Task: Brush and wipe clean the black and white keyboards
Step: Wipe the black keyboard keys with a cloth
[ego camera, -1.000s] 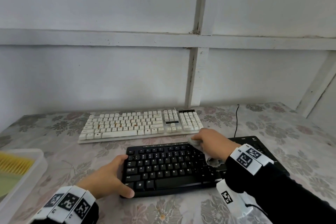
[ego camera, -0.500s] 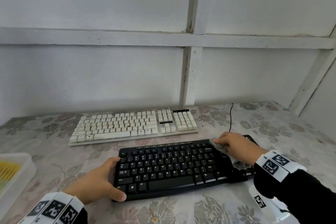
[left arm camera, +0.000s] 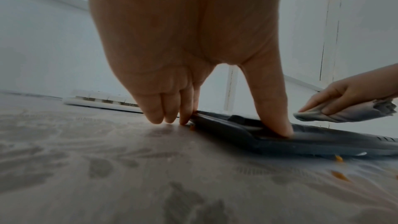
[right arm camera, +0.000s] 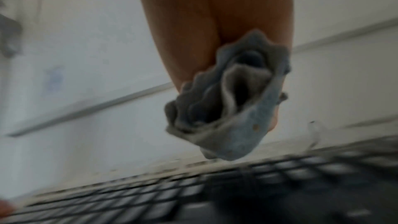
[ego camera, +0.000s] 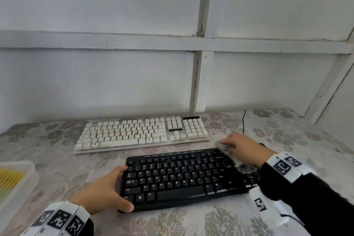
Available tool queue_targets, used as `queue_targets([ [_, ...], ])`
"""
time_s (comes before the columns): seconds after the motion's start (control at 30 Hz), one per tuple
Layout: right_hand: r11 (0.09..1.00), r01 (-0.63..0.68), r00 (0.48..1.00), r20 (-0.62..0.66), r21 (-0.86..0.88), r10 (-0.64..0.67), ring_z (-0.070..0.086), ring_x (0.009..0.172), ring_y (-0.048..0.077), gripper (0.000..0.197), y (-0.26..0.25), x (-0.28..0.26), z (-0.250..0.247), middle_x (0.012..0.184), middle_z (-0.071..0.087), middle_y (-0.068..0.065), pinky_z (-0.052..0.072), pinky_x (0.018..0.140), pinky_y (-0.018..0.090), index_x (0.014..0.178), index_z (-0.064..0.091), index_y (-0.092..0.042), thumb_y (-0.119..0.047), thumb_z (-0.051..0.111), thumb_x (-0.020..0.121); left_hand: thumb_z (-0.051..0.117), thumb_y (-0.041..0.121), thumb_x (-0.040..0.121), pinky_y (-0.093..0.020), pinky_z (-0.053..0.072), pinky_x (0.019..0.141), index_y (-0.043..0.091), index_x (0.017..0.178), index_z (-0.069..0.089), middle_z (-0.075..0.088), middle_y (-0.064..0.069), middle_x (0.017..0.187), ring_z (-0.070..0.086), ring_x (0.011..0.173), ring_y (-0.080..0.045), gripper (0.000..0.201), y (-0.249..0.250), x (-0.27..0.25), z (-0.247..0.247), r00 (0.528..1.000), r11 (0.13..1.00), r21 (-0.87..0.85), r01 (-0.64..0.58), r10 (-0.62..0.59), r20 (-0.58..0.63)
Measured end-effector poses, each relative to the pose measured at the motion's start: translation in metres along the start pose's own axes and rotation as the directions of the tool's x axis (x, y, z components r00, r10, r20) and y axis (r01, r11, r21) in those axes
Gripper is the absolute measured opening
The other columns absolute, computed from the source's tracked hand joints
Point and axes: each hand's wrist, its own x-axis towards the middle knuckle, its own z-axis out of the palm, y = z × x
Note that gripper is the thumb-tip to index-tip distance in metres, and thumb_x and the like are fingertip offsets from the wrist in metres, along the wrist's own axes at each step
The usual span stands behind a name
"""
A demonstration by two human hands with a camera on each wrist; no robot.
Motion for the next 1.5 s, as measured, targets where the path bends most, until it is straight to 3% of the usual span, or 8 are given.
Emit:
queue_targets([
  [0.13, 0.980, 0.178, 0.980, 0.110, -0.092, -0.168, 0.054, 0.105, 0.018, 0.027, -0.041, 0.010, 0.028, 0.116, 0.053, 0.001, 0.040, 0.094, 0.021, 0.115, 0.064, -0.013, -0.011, 0.044, 0.096, 0.084, 0.036, 0.038, -0.031, 0.036, 0.106, 0.029, 0.142, 0.024, 0.040, 0.013, 0.140, 0.044, 0.123, -0.009, 0.121, 0.002, 0.000, 0.001, 1.000, 1.000, 0.006, -0.001, 0.001, 0.002],
  [0.37, 0.976, 0.149, 0.987, -0.035, -0.158, -0.157, 0.057, 0.087, 0.012, 0.053, 0.001, 0.000, 0.029, 0.101, 0.057, -0.001, 0.033, 0.064, 0.012, 0.099, 0.062, -0.014, -0.051, 0.025, 0.096, 0.085, 0.033, 0.040, -0.030, 0.038, 0.104, 0.029, 0.141, 0.024, 0.043, 0.016, 0.135, 0.047, 0.119, -0.007, 0.117, 0.000, 0.002, 0.000, 1.000, 1.000, -0.025, -0.005, 0.005, 0.016],
  [0.5, 0.977, 0.070, 0.994, -0.065, -0.200, -0.085, 0.058, 0.089, 0.014, 0.034, 0.042, -0.003, 0.017, 0.102, 0.057, -0.002, 0.045, 0.083, 0.023, 0.106, 0.066, -0.022, -0.039, 0.037, 0.100, 0.086, 0.032, 0.040, -0.031, 0.038, 0.104, 0.029, 0.141, 0.025, 0.043, 0.016, 0.135, 0.047, 0.119, -0.007, 0.118, -0.004, 0.004, 0.000, 1.000, 0.999, -0.045, -0.001, 0.002, 0.020],
  [0.73, 0.938, -0.221, 0.975, -0.086, -0.266, 0.205, 0.061, 0.068, 0.019, 0.047, 0.087, -0.011, -0.014, 0.070, 0.053, 0.003, 0.033, 0.061, 0.019, 0.101, 0.066, -0.001, -0.035, 0.035, 0.101, 0.087, 0.036, 0.036, -0.036, 0.036, 0.107, 0.032, 0.140, 0.025, 0.042, 0.015, 0.137, 0.047, 0.121, -0.009, 0.121, -0.009, 0.007, 0.000, 1.000, 1.000, -0.016, -0.001, 0.001, 0.003],
  [0.93, 0.999, -0.033, 0.997, 0.069, 0.005, 0.033, 0.067, 0.074, 0.011, 0.020, 0.010, -0.011, -0.009, 0.086, 0.059, -0.008, 0.053, 0.067, 0.019, 0.093, 0.066, -0.023, -0.026, 0.048, 0.097, 0.091, 0.040, 0.031, -0.036, 0.037, 0.107, 0.033, 0.139, 0.025, 0.043, 0.015, 0.137, 0.047, 0.122, -0.009, 0.126, -0.013, 0.009, 0.000, 1.000, 1.000, -0.020, -0.008, 0.008, 0.017],
  [1.1, 0.978, 0.160, 0.984, 0.101, -0.133, -0.148, 0.059, 0.098, 0.023, 0.021, -0.036, 0.012, 0.031, 0.108, 0.056, 0.003, 0.045, 0.083, 0.023, 0.106, 0.062, -0.004, -0.006, 0.046, 0.092, 0.088, 0.036, 0.037, -0.036, 0.038, 0.106, 0.033, 0.139, 0.025, 0.043, 0.016, 0.135, 0.047, 0.120, -0.008, 0.120, -0.011, 0.009, 0.001, 1.000, 0.999, -0.032, -0.008, 0.009, 0.014],
  [1.23, 0.976, 0.118, 0.993, 0.030, -0.181, -0.114, 0.056, 0.087, 0.024, 0.019, -0.021, 0.010, 0.037, 0.092, 0.051, 0.001, 0.041, 0.071, 0.026, 0.080, 0.054, -0.014, -0.011, 0.043, 0.095, 0.091, 0.041, 0.030, -0.036, 0.037, 0.107, 0.033, 0.139, 0.025, 0.042, 0.017, 0.136, 0.047, 0.121, -0.008, 0.127, -0.011, 0.008, 0.000, 1.000, 1.000, -0.027, -0.006, 0.006, 0.020],
  [1.5, 0.942, -0.059, 0.997, -0.060, -0.329, 0.041, 0.050, 0.068, 0.015, 0.014, 0.059, 0.007, 0.015, 0.078, 0.041, -0.004, 0.032, 0.055, 0.017, 0.086, 0.057, -0.014, -0.012, 0.044, 0.093, 0.092, 0.043, 0.026, -0.035, 0.038, 0.106, 0.034, 0.139, 0.024, 0.042, 0.017, 0.135, 0.048, 0.120, -0.008, 0.132, -0.008, 0.006, 0.000, 0.999, 0.999, -0.034, 0.005, -0.003, 0.037],
])
